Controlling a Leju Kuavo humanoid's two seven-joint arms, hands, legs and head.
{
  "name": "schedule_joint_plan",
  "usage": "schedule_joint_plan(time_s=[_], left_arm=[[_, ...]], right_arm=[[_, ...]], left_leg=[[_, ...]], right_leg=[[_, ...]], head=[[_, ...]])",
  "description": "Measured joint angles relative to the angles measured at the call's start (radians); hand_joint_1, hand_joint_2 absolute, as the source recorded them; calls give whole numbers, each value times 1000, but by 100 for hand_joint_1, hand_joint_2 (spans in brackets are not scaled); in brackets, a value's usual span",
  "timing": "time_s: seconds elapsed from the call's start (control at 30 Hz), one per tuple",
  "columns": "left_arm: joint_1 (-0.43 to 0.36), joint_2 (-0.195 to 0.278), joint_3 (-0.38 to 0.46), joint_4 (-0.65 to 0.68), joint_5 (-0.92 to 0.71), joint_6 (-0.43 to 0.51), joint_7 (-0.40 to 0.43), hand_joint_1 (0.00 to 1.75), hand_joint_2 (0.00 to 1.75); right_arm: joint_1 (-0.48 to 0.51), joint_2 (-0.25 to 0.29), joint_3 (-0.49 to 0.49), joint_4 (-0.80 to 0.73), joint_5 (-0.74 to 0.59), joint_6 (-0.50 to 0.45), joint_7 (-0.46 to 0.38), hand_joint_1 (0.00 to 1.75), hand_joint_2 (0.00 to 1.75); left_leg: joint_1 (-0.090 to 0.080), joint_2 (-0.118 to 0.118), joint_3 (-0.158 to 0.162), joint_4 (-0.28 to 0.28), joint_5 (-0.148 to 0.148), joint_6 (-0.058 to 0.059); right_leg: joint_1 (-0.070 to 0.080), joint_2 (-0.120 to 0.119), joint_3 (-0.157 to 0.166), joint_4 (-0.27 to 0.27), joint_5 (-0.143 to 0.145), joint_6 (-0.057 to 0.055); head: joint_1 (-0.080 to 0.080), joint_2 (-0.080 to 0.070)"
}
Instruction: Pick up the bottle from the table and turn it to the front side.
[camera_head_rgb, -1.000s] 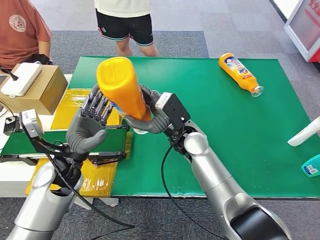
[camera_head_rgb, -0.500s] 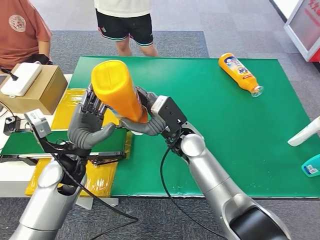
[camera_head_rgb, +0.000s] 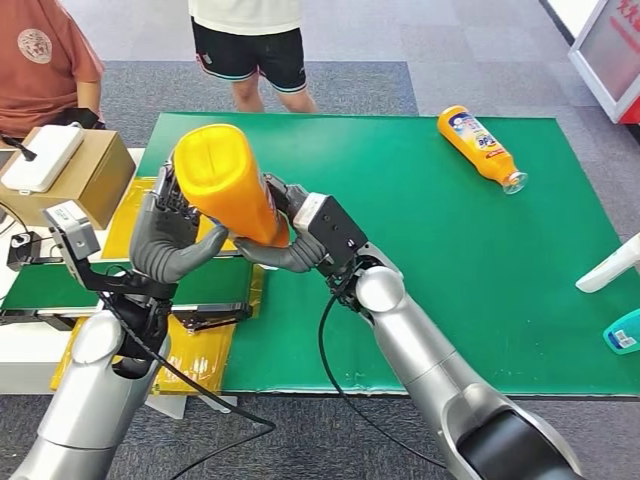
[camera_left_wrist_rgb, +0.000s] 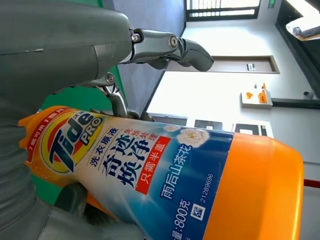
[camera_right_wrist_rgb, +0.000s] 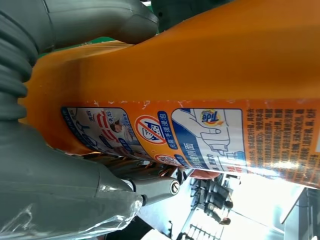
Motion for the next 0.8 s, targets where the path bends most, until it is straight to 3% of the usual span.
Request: schedule_joint_plan(time_s=[0.5, 0.8], left_arm=[[-1, -26, -31, 16, 18, -17, 37, 0, 175], [-2, -24, -42, 17, -45, 22, 24, 0, 175]], right_arm=[[-51, 24, 6, 169, 17, -73, -13, 175, 175], [-63, 37, -2, 212, 29, -80, -27, 175, 175]], left_leg=[[0, 1, 0, 0, 0, 0], [0, 1, 0, 0, 0, 0]], right_leg=[[0, 1, -1, 0, 0, 0], [0, 1, -1, 0, 0, 0]], head=[[0, 0], [1, 0]])
